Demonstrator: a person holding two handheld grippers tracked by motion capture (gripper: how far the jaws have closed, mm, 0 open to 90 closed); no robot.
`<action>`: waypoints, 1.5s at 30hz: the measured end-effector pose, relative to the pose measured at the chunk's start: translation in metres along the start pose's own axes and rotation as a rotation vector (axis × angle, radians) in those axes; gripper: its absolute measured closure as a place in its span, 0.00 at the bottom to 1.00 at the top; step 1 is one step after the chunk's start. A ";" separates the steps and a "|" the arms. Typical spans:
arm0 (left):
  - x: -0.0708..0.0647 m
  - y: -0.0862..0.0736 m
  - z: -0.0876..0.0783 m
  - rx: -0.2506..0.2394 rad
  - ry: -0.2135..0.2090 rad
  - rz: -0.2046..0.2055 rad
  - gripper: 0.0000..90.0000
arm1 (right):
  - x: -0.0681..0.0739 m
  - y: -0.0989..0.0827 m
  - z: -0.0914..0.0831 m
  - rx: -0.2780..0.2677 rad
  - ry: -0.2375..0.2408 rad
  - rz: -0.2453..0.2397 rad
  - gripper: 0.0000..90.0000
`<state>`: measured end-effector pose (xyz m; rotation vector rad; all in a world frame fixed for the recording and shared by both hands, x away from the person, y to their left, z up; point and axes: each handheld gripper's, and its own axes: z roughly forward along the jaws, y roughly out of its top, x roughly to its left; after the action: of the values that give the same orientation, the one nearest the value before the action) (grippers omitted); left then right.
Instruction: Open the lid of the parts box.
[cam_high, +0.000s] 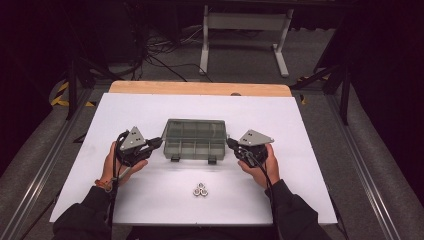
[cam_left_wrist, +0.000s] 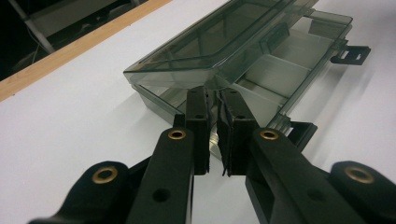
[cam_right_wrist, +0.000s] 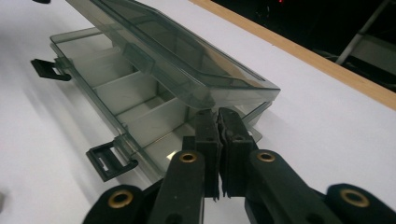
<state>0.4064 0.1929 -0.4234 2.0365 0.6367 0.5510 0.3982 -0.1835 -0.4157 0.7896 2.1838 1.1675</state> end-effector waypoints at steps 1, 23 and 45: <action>0.000 0.000 0.000 0.002 0.003 0.005 0.91 | 0.000 0.000 0.001 0.001 -0.009 -0.009 0.94; 0.003 0.015 0.011 -0.021 0.092 0.037 0.71 | -0.001 0.011 0.002 -0.042 -0.057 -0.099 0.90; 0.026 0.037 0.018 -0.052 0.111 0.051 0.80 | -0.019 0.031 0.006 -0.097 -0.059 -0.010 0.91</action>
<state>0.4455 0.1806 -0.3969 1.9886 0.6307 0.7076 0.4233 -0.1797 -0.3889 0.7612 2.0650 1.2197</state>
